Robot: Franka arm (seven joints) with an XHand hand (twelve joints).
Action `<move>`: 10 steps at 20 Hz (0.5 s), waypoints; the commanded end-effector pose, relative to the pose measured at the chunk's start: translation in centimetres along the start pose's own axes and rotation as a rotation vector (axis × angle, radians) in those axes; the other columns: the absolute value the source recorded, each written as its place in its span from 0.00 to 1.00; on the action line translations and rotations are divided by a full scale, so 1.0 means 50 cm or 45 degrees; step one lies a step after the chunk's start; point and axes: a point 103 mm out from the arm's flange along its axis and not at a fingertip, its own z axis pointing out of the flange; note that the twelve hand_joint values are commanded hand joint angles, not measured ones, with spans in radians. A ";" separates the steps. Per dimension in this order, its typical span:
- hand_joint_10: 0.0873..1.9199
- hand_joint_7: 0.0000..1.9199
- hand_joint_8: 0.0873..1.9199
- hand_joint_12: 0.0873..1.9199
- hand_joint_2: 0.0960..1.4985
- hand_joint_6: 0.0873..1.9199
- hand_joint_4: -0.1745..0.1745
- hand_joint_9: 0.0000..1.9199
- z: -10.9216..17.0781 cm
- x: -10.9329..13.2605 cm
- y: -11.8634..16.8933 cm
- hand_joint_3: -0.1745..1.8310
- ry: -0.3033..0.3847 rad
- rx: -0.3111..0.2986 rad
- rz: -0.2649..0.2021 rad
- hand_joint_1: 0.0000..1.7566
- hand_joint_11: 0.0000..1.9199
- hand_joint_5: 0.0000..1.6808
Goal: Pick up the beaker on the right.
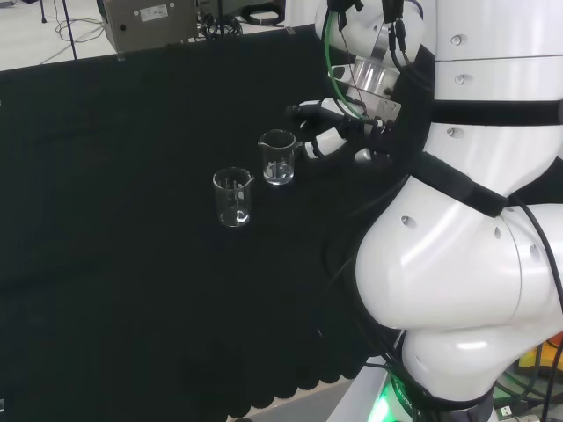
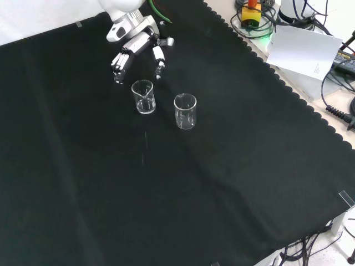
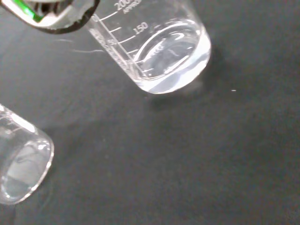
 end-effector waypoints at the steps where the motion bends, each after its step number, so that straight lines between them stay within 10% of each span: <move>1: 0.31 0.12 0.31 0.72 0.30 0.00 0.49 0.22 0.027 -0.002 0.019 0.40 0.104 -0.037 -0.037 0.44 0.04 0.18; 10: 0.30 0.14 0.31 0.72 0.30 0.00 0.50 0.21 0.062 -0.002 0.050 0.40 0.197 -0.063 -0.093 0.49 0.04 0.21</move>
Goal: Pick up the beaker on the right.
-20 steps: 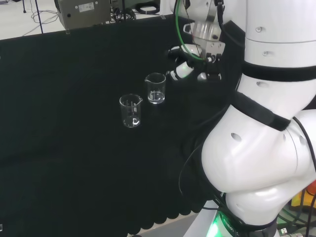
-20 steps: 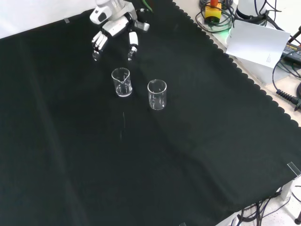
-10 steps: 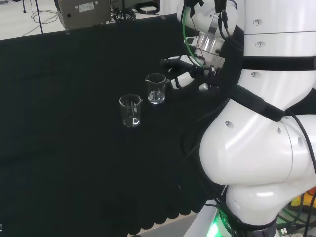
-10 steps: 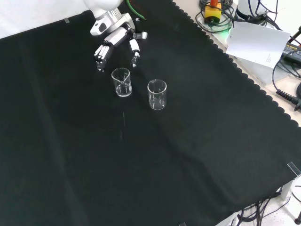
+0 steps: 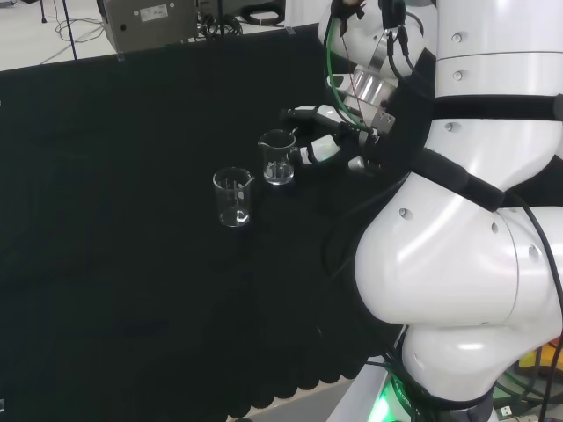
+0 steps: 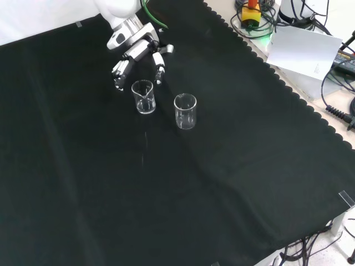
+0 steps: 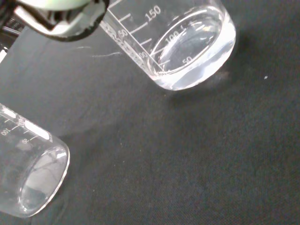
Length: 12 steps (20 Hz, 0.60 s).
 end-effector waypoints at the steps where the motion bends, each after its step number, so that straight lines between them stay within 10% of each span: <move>1: 0.30 0.14 0.31 0.72 0.30 0.00 0.50 0.21 0.025 0.005 0.030 0.40 0.068 -0.025 -0.055 0.50 0.03 0.22; 12: 0.29 0.16 0.32 0.72 0.30 0.00 0.50 0.22 0.052 0.014 0.054 0.41 0.125 -0.065 -0.077 0.50 0.03 0.25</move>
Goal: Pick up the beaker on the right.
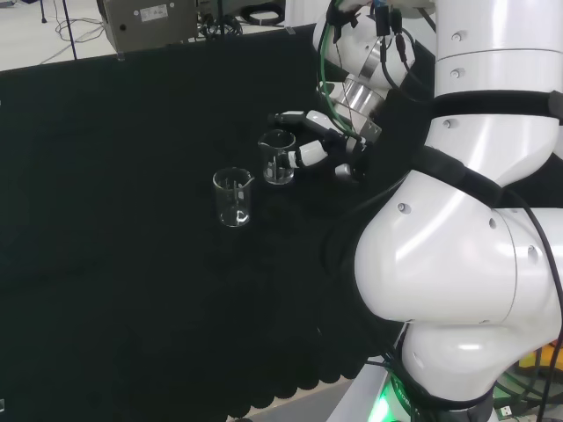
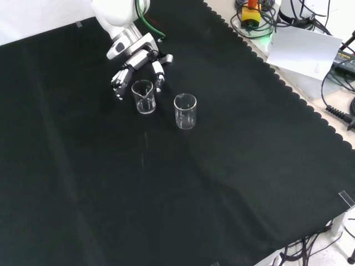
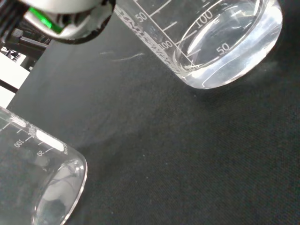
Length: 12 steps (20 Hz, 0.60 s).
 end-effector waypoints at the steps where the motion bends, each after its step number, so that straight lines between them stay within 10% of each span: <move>1: 0.29 0.17 0.32 0.72 0.30 0.00 0.49 0.23 0.012 0.002 0.009 0.41 0.032 -0.026 0.000 0.50 0.04 0.26; 12: 0.28 0.22 0.34 0.70 0.28 0.01 0.47 0.28 0.040 0.005 0.022 0.42 0.115 -0.080 -0.009 0.54 0.07 0.32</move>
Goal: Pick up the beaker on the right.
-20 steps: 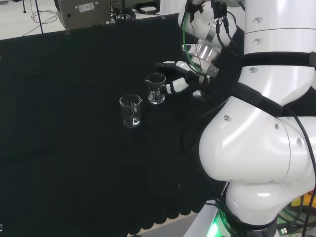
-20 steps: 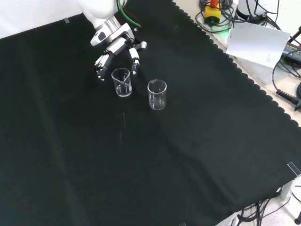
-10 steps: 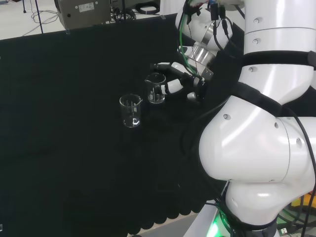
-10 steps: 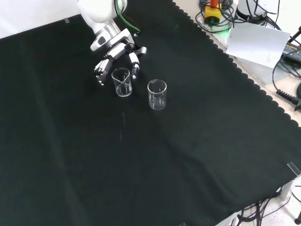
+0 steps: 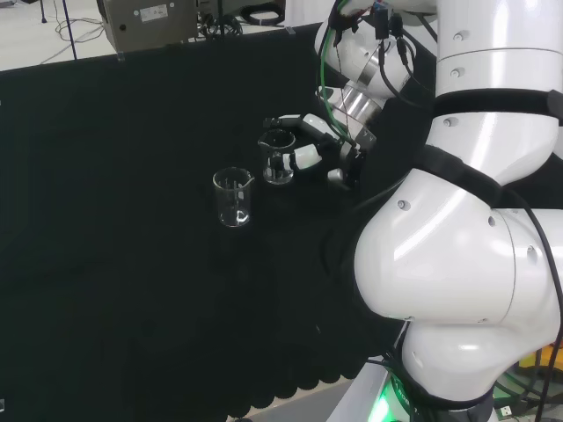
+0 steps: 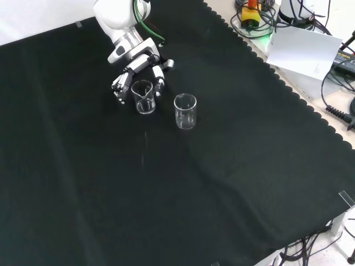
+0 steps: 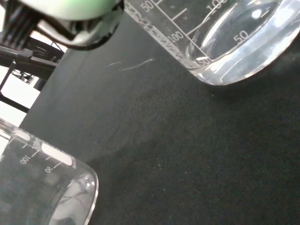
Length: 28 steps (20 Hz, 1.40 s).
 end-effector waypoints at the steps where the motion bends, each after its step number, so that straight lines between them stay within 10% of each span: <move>1: 0.28 0.22 0.35 0.70 0.28 0.01 0.47 0.29 0.015 0.003 0.005 0.42 0.031 -0.017 -0.008 0.54 0.07 0.32; 9: 0.27 0.22 0.35 0.70 0.28 0.02 0.47 0.29 0.008 0.002 0.000 0.43 0.079 -0.034 -0.031 0.54 0.08 0.33; 17: 0.25 0.25 0.36 0.69 0.30 0.46 0.45 0.33 0.034 0.012 0.018 0.43 0.079 -0.053 -0.002 0.56 0.11 0.30; 28: 0.25 0.25 0.36 0.69 0.30 0.48 0.44 0.34 0.041 0.023 0.029 0.44 0.075 -0.034 0.003 0.57 0.11 0.28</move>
